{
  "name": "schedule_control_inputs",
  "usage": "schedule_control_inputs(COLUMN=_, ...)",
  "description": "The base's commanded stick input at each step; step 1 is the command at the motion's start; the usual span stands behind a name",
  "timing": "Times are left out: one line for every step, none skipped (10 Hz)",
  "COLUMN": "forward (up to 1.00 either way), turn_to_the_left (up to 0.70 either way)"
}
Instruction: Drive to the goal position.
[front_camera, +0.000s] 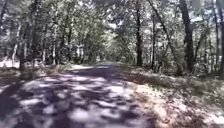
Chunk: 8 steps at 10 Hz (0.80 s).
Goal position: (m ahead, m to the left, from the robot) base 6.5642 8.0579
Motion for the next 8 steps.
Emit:
schedule_control_inputs(forward=0.45, turn_to_the_left=0.1)
schedule_control_inputs(forward=0.45, turn_to_the_left=0.21)
schedule_control_inputs(forward=0.45, turn_to_the_left=0.27)
schedule_control_inputs(forward=0.45, turn_to_the_left=0.27)
schedule_control_inputs(forward=0.45, turn_to_the_left=0.27)
schedule_control_inputs(forward=0.45, turn_to_the_left=0.27)
schedule_control_inputs(forward=0.45, turn_to_the_left=0.27)
schedule_control_inputs(forward=0.45, turn_to_the_left=0.15)
